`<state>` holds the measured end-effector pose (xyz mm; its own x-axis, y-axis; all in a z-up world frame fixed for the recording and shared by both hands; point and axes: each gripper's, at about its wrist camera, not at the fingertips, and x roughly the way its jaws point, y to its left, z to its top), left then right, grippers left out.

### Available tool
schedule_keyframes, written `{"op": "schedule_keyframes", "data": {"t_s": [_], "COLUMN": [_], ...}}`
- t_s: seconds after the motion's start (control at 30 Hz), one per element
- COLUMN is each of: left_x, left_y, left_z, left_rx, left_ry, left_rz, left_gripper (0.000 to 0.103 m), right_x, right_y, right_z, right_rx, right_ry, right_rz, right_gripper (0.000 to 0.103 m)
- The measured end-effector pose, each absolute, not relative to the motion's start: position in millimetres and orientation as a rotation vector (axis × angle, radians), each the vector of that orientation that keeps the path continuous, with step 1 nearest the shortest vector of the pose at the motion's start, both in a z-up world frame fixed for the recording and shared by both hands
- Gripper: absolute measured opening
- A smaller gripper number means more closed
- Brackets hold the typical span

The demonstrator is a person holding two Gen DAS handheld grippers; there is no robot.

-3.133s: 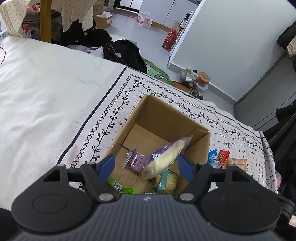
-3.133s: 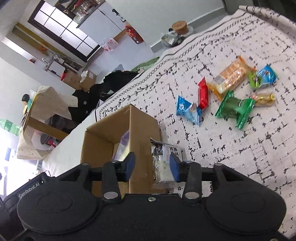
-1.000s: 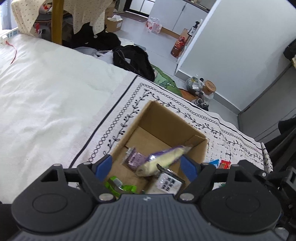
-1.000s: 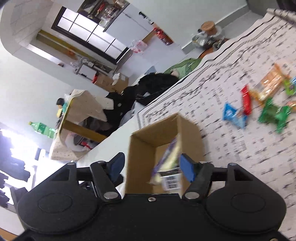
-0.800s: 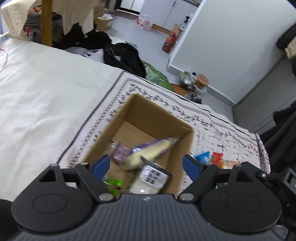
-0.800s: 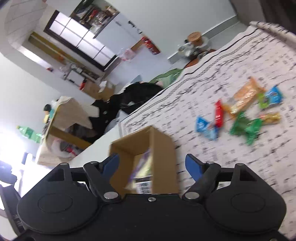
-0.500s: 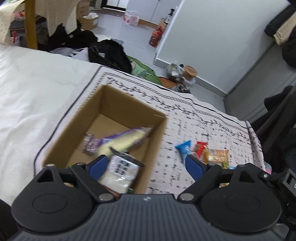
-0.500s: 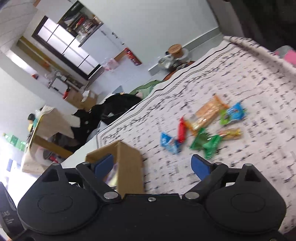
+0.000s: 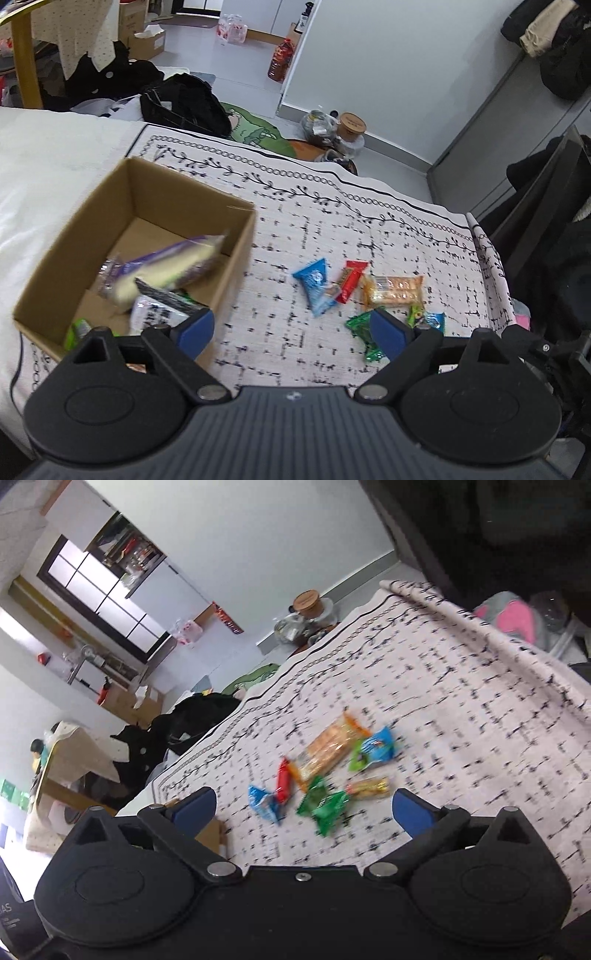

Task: Organize snacks
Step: 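Return both tools from the box to the snack pile, then grasp the green packet with the left tool while the right tool grasps the small yellow packet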

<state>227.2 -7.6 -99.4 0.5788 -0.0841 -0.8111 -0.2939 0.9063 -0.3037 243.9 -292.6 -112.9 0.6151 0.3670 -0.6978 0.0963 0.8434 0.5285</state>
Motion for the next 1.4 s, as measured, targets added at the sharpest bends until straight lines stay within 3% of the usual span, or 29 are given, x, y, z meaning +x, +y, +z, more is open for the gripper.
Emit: {"op": "schedule_keyframes", "data": {"t_s": [0.37,0.83,1.4], "left_x": [247,290,326], "left_y": [-38,-81,-109], "left_z": [-121,-169,-218], "left_rx": [-0.413,-0.441,-0.45], "left_ry": [0.968,1.048,1.128], "left_rz": [0.108,0.068,0.114], "left_gripper": [0.089,0.077,0.063], "right_x": [256,291,319], "right_y": [-340,-342,-338], "right_z": [-154,-207,-233], "right_rx": [0.652,0.756,0.89], "right_ry": [0.904,1.007,0.972], "right_rz": [0.099,0.145,0.243], "right_gripper": [0.099,0.061,0.053]}}
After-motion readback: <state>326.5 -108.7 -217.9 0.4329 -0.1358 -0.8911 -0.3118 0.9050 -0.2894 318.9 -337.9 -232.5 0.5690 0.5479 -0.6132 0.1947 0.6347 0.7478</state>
